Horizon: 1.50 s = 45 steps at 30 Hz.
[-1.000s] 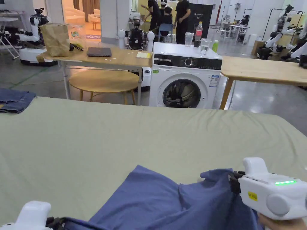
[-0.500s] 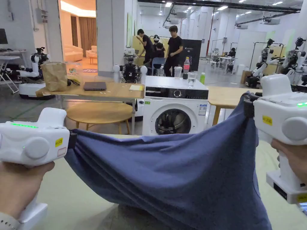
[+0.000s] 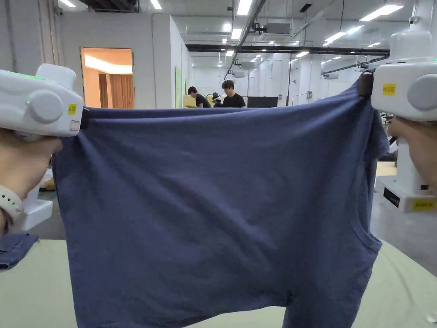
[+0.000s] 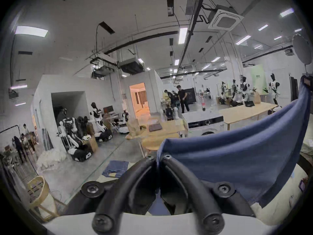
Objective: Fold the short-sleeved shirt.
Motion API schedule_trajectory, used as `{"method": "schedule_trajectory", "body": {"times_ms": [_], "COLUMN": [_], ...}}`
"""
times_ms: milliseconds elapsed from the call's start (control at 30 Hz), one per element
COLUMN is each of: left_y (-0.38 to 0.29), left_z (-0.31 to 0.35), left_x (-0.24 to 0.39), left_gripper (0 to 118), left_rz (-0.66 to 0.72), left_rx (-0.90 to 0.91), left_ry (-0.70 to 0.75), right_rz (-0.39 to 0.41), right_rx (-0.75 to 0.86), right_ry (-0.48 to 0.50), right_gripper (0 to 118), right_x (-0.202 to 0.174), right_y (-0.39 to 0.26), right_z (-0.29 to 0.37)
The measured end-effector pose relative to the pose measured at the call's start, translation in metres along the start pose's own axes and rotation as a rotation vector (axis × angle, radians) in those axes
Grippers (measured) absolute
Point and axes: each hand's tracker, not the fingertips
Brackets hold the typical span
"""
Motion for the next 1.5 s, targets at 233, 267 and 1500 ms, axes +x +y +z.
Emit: {"method": "schedule_trajectory", "body": {"times_ms": [233, 267, 1500], "left_y": [-0.011, -0.024, -0.516], "left_z": [-0.021, -0.026, 0.231], "left_x": [0.000, 0.001, 0.093], "left_gripper": [0, 0, 59], "left_rz": [-0.024, -0.023, 0.081], "left_rx": [-0.003, -0.015, -0.612], "left_ry": [0.013, 0.012, -0.184], "right_rz": [0.027, 0.028, -0.007], "right_rx": [0.002, -0.006, -0.857], "right_ry": [-0.005, -0.007, -0.036], "right_gripper": [0, 0, 82], "right_x": [-0.010, -0.011, 0.040], "right_y": [-0.028, -0.041, -0.464], "right_z": [-0.018, -0.019, 0.332]}}
